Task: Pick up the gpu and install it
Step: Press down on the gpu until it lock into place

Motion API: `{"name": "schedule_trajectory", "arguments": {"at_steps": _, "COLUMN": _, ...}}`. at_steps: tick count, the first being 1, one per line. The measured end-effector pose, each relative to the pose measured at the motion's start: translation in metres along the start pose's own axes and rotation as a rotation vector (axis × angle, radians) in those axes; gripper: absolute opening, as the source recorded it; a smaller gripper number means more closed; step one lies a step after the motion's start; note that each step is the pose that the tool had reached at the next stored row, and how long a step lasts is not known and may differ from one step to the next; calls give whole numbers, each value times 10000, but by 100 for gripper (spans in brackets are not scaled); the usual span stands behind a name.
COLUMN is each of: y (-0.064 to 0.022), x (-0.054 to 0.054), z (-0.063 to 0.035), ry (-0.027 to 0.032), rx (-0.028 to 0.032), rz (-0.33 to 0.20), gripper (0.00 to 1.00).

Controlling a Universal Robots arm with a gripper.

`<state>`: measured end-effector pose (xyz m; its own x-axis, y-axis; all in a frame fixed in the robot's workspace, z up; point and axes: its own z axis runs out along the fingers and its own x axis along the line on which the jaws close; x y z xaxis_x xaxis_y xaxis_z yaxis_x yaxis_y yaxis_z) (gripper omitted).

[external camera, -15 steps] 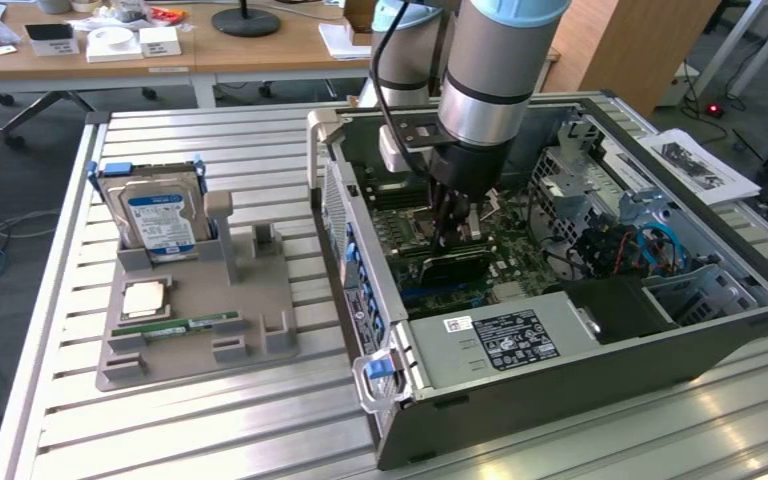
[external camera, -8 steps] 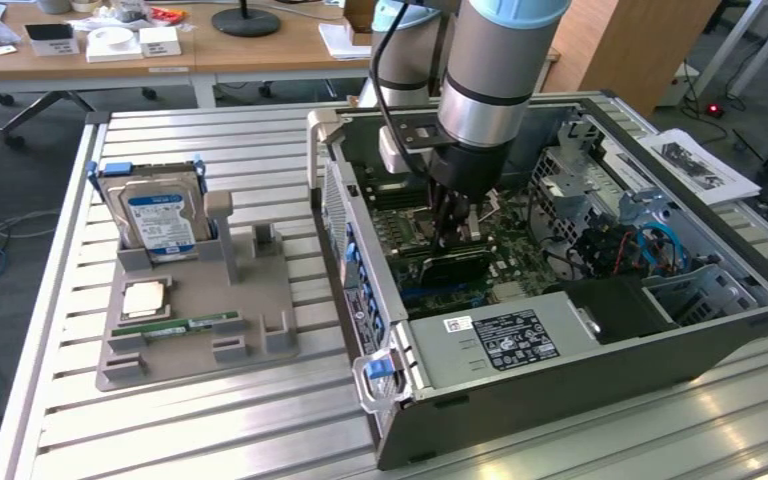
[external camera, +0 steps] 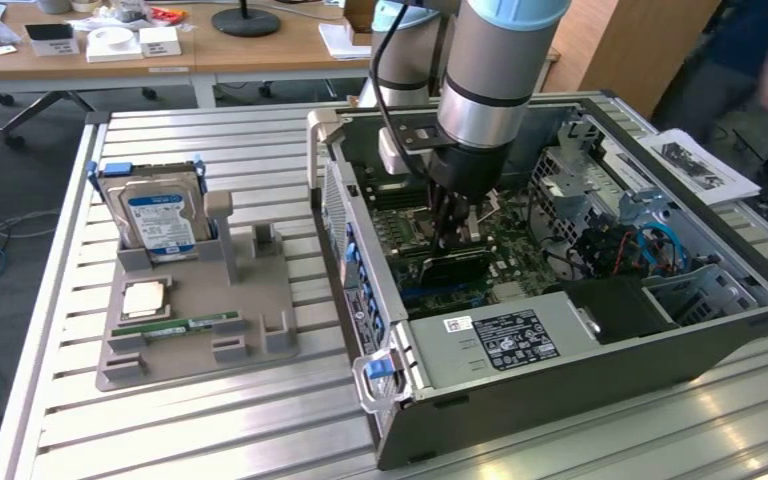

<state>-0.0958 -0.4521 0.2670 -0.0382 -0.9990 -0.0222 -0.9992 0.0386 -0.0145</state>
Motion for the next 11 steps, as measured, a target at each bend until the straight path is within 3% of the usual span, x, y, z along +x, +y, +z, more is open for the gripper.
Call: {"name": "schedule_trajectory", "arguments": {"at_steps": 11, "y": 5, "x": 1, "z": 19, "ry": 4, "rx": -1, "rz": -1, "gripper": 11}}
